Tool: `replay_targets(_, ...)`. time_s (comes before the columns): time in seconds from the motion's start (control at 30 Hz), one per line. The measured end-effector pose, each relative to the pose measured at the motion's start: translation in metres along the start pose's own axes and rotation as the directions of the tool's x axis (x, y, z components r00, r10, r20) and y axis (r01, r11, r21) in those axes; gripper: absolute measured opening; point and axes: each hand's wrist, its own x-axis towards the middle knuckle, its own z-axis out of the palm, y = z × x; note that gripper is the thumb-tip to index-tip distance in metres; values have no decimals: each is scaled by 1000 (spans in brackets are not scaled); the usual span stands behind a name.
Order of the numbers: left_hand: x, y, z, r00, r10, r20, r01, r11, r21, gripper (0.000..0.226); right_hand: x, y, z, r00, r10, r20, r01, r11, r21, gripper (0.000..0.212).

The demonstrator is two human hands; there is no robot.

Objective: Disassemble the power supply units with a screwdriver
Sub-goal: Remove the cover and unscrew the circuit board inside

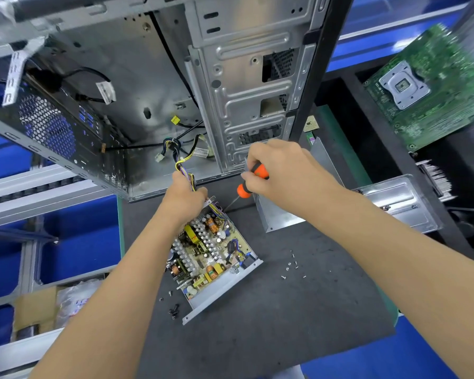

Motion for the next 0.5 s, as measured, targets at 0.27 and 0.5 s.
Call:
replay_targets(0.27, 1, 0, 0, 1000, 0, -12, 0, 1000, 24, 23, 3, -5, -2, 1000, -9, 0, 9, 1000, -12, 17)
replay_targets(0.5, 0, 1, 2, 999, 7, -36, -6, 1000, 19, 19, 4, -6, -1, 1000, 13, 12, -13, 1000, 12, 19)
